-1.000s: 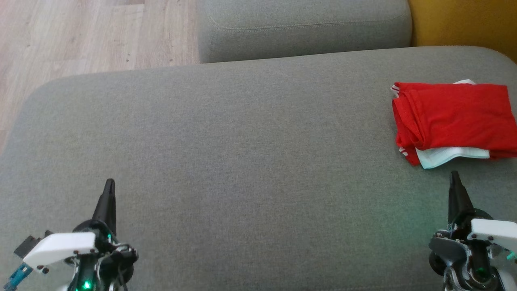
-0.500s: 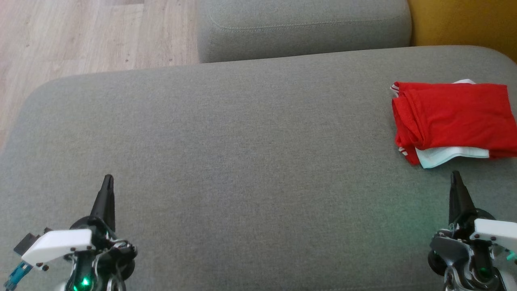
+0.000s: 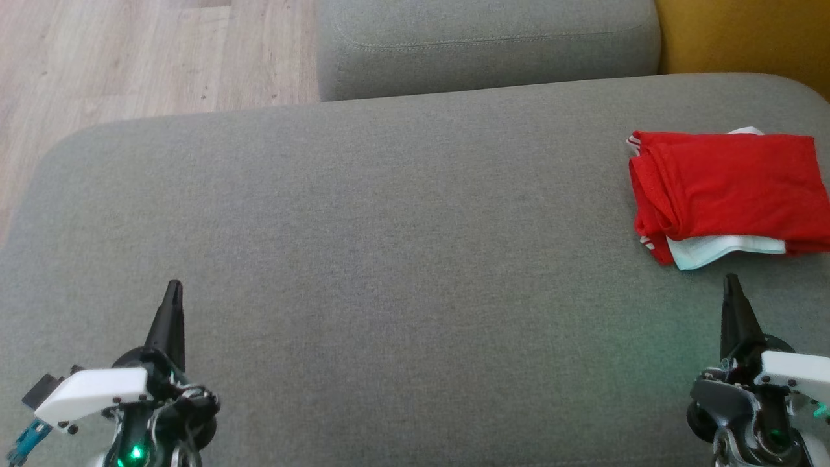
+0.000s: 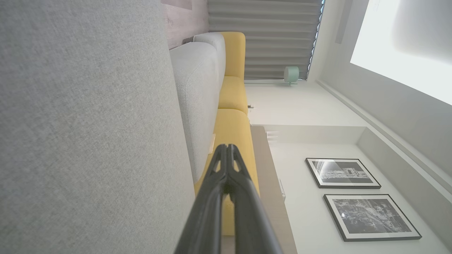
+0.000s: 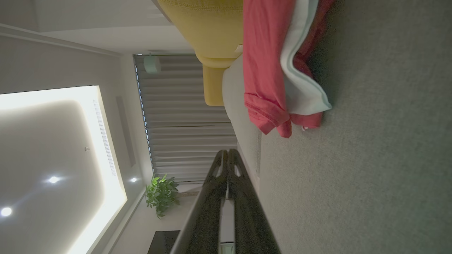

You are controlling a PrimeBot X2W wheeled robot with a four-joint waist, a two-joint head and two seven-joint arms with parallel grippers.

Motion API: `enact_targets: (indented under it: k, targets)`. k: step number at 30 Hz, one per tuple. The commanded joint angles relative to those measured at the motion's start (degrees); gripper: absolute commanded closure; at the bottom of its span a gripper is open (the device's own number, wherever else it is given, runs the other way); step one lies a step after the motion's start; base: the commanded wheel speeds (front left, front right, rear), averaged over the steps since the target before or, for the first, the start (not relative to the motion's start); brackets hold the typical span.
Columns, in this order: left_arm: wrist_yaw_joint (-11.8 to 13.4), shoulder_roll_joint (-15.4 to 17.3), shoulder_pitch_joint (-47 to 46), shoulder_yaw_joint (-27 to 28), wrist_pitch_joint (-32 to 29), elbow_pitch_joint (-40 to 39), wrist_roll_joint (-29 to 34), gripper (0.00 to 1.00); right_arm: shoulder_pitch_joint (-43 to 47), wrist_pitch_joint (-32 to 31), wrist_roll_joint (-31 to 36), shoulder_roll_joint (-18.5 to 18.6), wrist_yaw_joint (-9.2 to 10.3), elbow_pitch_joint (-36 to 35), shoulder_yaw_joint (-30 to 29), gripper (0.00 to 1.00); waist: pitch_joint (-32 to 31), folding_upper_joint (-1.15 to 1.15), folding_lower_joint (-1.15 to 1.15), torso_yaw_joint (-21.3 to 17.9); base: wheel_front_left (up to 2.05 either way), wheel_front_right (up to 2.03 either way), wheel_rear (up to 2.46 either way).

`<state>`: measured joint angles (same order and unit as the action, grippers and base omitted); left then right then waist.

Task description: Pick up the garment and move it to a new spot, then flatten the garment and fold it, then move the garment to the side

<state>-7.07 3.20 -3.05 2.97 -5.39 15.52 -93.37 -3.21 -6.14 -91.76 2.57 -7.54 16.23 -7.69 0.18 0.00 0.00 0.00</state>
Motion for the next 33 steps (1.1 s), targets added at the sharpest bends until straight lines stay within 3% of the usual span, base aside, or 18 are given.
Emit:
enact_targets:
  k: [1,33]
  targets:
    - [-0.4,0.5,-3.0,2.4,-0.1,-1.5,0.2,1.00,-3.0,-0.4,-0.4,0.3,0.05,-2.2,1.2,1.00,0.0,0.00,0.00,0.0,0.00,0.00,0.00]
    - [-0.4,0.2,-3.1,2.8,-0.5,-1.5,0.6,1.00,-3.0,-0.3,-0.4,0.3,0.05,-2.2,1.2,1.00,0.0,0.00,0.00,0.0,0.00,0.00,0.00]
